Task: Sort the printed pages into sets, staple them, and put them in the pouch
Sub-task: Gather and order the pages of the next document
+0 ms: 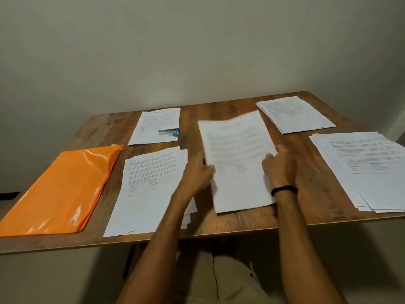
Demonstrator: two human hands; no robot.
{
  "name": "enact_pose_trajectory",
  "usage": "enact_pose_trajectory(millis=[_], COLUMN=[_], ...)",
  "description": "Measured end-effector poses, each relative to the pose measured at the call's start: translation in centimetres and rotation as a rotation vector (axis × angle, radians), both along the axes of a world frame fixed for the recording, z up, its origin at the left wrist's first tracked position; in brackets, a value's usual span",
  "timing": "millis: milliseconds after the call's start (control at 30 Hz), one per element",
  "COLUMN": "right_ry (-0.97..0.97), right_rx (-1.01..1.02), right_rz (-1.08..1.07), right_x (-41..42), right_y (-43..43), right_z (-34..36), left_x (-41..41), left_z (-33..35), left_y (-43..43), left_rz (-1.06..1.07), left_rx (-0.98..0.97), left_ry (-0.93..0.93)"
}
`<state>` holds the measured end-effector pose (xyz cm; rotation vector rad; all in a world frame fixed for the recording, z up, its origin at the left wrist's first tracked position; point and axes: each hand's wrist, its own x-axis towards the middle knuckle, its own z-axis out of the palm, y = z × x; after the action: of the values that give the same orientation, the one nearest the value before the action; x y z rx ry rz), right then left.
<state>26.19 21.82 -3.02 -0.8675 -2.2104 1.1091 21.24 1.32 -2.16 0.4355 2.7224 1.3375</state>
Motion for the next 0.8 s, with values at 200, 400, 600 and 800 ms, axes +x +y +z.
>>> enact_pose_trajectory(millis=[200, 400, 600, 800], right_ry=[-0.373, -0.223, -0.299, -0.337], right_rx=[0.117, 0.230, 0.076, 0.147], right_rz=[-0.271, -0.092, 0.478, 0.469], right_x=[1.0, -0.7, -2.7, -2.9], right_y=[1.5, -4.6, -16.4, -21.0], right_z=[-2.9, -1.1, -2.8, -3.0], left_x=[-0.7, -2.1, -2.6, -2.7], left_z=[-2.2, -2.5, -2.8, -2.5], left_y=[-1.2, -5.0, -8.9, -11.5], left_rz=[0.183, 0.411, 0.404, 0.319], left_rx=[-0.214, -0.171, -0.274, -0.244], left_ry=[0.008, 0.050, -0.032, -0.064])
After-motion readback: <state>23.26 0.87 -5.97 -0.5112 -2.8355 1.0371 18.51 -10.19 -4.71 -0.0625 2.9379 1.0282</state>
